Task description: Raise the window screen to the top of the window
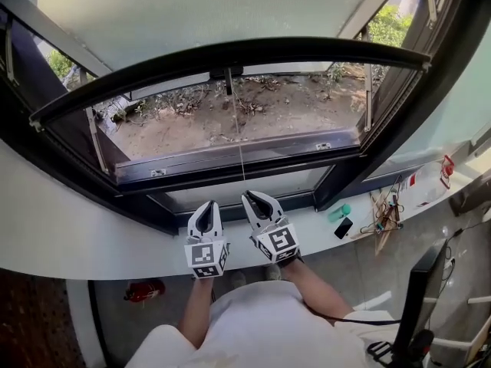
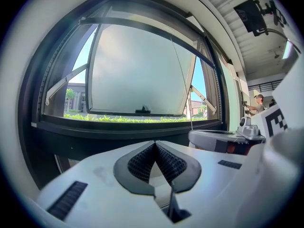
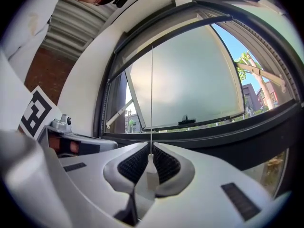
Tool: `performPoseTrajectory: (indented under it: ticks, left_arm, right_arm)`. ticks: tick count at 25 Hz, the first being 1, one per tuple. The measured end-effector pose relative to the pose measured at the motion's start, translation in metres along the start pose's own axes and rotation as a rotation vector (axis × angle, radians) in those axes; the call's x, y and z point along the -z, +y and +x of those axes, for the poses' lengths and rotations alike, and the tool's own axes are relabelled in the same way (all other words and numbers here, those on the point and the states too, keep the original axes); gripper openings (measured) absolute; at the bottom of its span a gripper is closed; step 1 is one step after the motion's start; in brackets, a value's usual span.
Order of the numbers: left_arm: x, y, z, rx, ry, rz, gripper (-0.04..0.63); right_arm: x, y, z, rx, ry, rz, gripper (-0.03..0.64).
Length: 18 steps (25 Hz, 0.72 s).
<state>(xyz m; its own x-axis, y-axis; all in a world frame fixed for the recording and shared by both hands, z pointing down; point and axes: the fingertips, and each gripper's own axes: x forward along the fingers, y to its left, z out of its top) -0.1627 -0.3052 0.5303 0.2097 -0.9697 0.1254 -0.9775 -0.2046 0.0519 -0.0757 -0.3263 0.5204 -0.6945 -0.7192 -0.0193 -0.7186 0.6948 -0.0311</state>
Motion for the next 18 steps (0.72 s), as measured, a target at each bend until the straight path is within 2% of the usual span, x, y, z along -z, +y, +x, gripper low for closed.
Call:
performPoseTrajectory:
  ticks: [8,18]
  left_arm:
    - [-0.03,0.001,0.004,0.013,-0.038,0.016,0.002]
    - [-0.077,-0.005,0.016,0.043,-0.098,0.042,0.002]
  right_arm:
    - [-0.014,-0.004,-0.002,0.013,-0.013,0.057,0.031]
    - [-0.073,-0.021,0.0,0.043,-0.118,-0.008,0.031]
